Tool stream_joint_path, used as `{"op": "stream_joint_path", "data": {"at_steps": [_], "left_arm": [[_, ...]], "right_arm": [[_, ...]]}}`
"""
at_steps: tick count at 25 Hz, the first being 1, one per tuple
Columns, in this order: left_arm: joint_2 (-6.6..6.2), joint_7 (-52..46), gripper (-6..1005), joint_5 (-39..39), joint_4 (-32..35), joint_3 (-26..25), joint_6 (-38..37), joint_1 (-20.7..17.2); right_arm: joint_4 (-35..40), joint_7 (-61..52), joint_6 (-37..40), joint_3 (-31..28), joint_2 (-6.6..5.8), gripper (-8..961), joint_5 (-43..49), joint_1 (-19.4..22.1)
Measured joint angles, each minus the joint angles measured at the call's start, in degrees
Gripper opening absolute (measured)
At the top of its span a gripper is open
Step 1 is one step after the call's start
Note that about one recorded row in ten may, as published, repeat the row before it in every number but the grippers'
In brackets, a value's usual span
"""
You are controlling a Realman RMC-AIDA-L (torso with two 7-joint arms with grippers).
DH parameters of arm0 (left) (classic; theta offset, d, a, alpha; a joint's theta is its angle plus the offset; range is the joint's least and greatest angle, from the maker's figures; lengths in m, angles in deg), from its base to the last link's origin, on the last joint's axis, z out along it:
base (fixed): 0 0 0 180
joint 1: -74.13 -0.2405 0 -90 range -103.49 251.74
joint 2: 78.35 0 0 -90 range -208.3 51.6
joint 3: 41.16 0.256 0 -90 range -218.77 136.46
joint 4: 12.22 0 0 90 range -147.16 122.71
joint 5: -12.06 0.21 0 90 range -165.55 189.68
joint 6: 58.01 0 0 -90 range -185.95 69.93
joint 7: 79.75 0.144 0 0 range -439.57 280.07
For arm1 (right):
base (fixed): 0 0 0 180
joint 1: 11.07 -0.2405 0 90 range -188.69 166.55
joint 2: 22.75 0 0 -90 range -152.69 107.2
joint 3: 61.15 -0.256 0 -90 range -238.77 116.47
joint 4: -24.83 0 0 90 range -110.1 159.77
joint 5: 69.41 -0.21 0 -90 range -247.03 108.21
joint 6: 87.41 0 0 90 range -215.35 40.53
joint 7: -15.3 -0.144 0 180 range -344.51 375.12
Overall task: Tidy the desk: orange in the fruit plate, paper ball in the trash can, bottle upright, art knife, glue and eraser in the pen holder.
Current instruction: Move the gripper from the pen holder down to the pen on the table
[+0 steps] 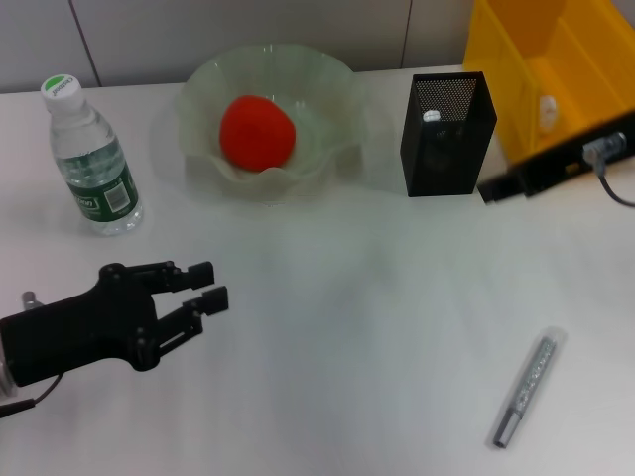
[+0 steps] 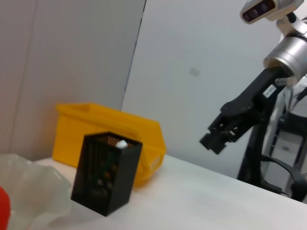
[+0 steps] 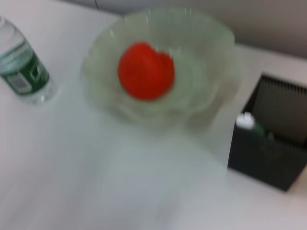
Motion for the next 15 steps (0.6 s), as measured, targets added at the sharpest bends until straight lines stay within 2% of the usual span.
{"op": "stream_joint_path", "data": {"at_steps": [1, 8, 11, 15], "left_arm": [[0.00, -1.48, 316, 1.23, 0.01, 0.00, 0.22, 0.85], [0.00, -3.72, 335, 3.33, 1.79, -0.02, -0.25, 2.27], [0.00, -4.19, 378, 3.49, 2.25, -0.03, -0.32, 2.58], [-0.11, -4.92, 378, 4.29, 2.30, -0.03, -0.33, 3.22]], "right_arm": [[0.20, -1.51, 3.07, -0.30, -0.04, 397, 0.27, -0.29], [0.46, -5.58, 10.05, -0.12, 0.03, 394, 0.34, -0.28], [0.35, -6.02, 11.15, 0.08, 0.22, 394, 0.34, 1.12], [0.27, -6.06, 11.24, 0.04, 0.39, 393, 0.12, 3.05]]}}
